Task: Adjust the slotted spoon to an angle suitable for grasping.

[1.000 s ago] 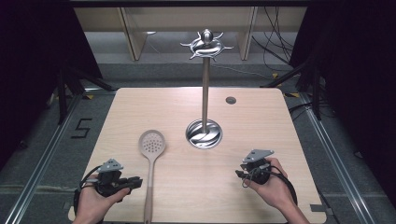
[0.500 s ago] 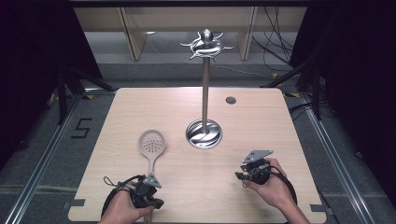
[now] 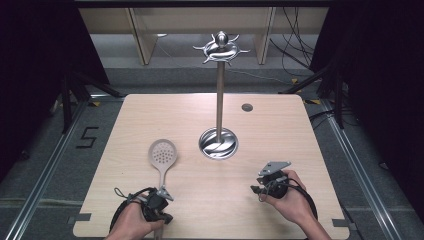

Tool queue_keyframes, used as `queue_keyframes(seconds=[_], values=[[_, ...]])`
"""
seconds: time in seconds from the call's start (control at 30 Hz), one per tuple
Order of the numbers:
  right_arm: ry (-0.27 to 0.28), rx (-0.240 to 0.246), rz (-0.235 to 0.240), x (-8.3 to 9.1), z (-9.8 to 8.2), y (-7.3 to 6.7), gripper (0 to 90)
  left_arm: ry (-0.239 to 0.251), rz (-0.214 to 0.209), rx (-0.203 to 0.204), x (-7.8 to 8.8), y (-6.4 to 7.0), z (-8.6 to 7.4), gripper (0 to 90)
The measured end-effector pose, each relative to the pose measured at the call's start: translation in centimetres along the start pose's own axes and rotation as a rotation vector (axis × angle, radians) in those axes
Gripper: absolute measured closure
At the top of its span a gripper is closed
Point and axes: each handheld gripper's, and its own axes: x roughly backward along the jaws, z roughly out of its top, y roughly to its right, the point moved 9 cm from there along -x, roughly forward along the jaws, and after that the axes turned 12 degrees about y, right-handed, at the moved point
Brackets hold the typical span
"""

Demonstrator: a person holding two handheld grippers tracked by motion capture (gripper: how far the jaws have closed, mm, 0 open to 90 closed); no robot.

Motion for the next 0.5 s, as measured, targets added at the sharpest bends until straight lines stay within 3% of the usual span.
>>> queue_keyframes(seconds=[0.2, 0.33, 0.43, 0.47, 0.5], values=[[-0.004, -0.007, 0.003, 0.0, 0.0, 0.0, 60.3, -0.022, 0.015, -0.008, -0.1, -0.3, -0.3, 89.6], [-0.005, -0.008, 0.004, 0.0, -0.1, -0.1, 59.7, -0.023, 0.003, 0.015, -0.2, -0.4, -0.4, 89.6], [-0.006, -0.001, 0.002, 0.0, -0.1, 0.0, 59.1, -0.046, 0.016, 0.018, -0.1, -0.7, -0.8, 89.6], [-0.006, 0.003, 0.003, 0.0, -0.1, 0.1, 59.1, -0.078, 0.015, -0.01, 0.2, -1.2, -1.0, 89.6], [-0.004, 0.005, 0.003, 0.0, -0.1, 0.1, 58.8, -0.079, 0.034, 0.001, 0.4, -1.5, -1.2, 89.6]])
